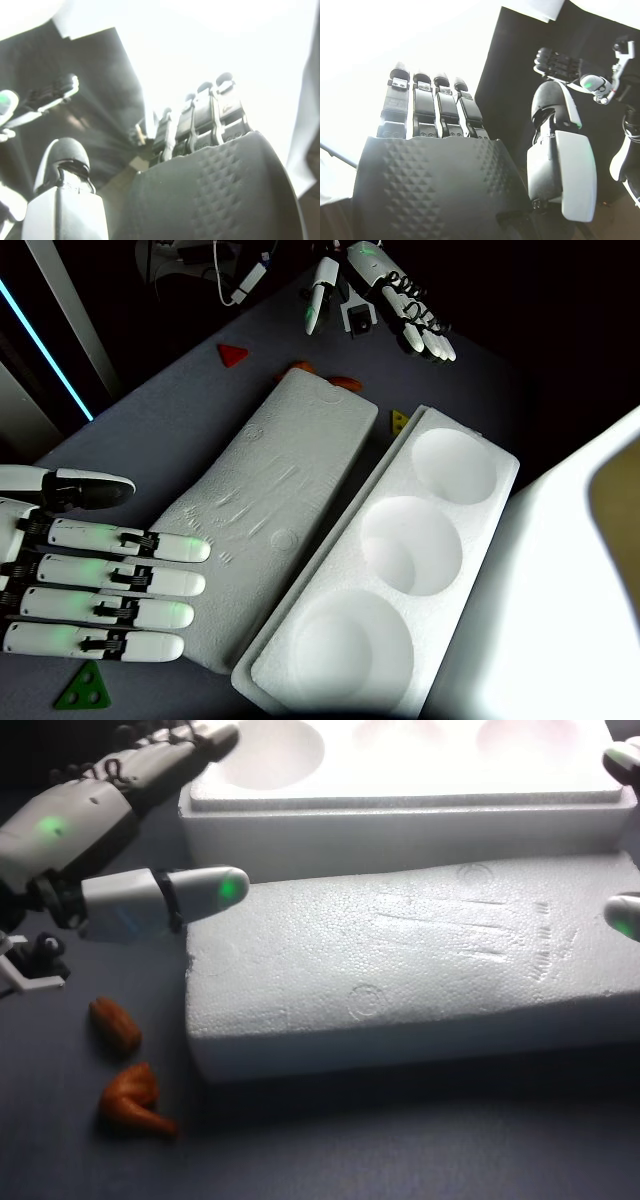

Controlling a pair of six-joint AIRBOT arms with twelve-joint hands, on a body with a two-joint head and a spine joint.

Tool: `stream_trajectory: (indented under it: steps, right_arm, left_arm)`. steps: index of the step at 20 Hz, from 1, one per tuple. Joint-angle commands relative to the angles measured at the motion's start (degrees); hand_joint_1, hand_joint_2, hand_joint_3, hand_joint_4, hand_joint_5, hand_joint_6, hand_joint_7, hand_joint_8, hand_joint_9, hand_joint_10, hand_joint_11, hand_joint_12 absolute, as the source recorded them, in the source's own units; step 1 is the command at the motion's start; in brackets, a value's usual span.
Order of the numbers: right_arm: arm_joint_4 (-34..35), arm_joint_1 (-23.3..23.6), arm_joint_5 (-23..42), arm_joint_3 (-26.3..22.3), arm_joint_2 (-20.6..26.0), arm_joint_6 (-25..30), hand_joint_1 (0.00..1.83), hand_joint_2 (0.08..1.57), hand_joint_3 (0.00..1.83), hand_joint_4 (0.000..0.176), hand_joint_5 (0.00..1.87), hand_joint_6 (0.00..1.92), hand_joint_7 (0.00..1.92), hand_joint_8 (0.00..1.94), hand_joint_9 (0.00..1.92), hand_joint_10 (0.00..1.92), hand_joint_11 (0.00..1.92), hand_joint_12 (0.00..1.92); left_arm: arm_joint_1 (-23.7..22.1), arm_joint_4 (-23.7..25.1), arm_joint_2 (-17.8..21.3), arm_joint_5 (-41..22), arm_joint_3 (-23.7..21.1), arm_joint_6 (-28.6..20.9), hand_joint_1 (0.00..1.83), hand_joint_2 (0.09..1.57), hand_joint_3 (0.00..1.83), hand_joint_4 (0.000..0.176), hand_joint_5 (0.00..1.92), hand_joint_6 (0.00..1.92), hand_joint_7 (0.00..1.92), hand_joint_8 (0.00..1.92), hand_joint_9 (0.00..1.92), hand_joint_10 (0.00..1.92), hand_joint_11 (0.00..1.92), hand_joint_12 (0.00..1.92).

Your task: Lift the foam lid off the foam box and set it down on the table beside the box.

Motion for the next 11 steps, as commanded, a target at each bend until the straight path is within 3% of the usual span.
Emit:
stream_trajectory:
  steps: [1,4,7,9,11]
  right_arm:
    - [-0.3,1.0,6.0,0.6,0.3,-0.1,0.23,1.25,0.02,0.0,0.0,0.0,0.0,0.0,0.0,0.0,0.0,0.0]
    - [-0.4,1.3,5.8,0.8,0.0,-0.2,0.23,1.26,0.02,0.0,0.0,0.0,0.0,0.0,0.0,0.0,0.0,0.0]
    - [-0.5,1.3,6.1,0.8,0.0,-0.2,0.21,1.26,0.01,0.0,0.0,0.0,0.0,0.0,0.0,0.0,0.01,0.0]
    - [-0.6,1.3,6.8,0.7,0.0,-0.2,0.24,1.29,0.02,0.0,0.0,0.0,0.0,0.0,0.0,0.0,0.0,0.0]
    - [-0.9,1.3,7.9,0.5,0.2,-0.2,0.27,1.29,0.02,0.0,0.0,0.0,0.0,0.0,0.0,0.0,0.02,0.01]
  left_arm:
    - [-1.2,-0.7,-0.3,-6.0,0.5,-0.4,0.31,1.17,0.02,0.075,0.0,0.0,0.0,0.0,0.0,0.0,0.0,0.0]
    - [-2.2,0.0,-0.8,-5.9,1.0,-0.6,0.36,1.18,0.02,0.078,0.0,0.0,0.0,0.0,0.0,0.0,0.0,0.0]
    - [-2.3,0.3,-0.7,-6.4,1.2,-0.7,0.4,1.21,0.02,0.05,0.0,0.0,0.0,0.0,0.0,0.0,0.0,0.0]
    - [-2.5,0.3,-0.7,-6.9,1.2,-0.7,0.41,1.22,0.01,0.046,0.0,0.0,0.0,0.0,0.0,0.0,0.0,0.0]
    - [-2.7,0.3,-0.4,-7.7,1.2,-0.7,0.44,1.25,0.02,0.07,0.01,0.0,0.0,0.0,0.0,0.0,0.0,0.0]
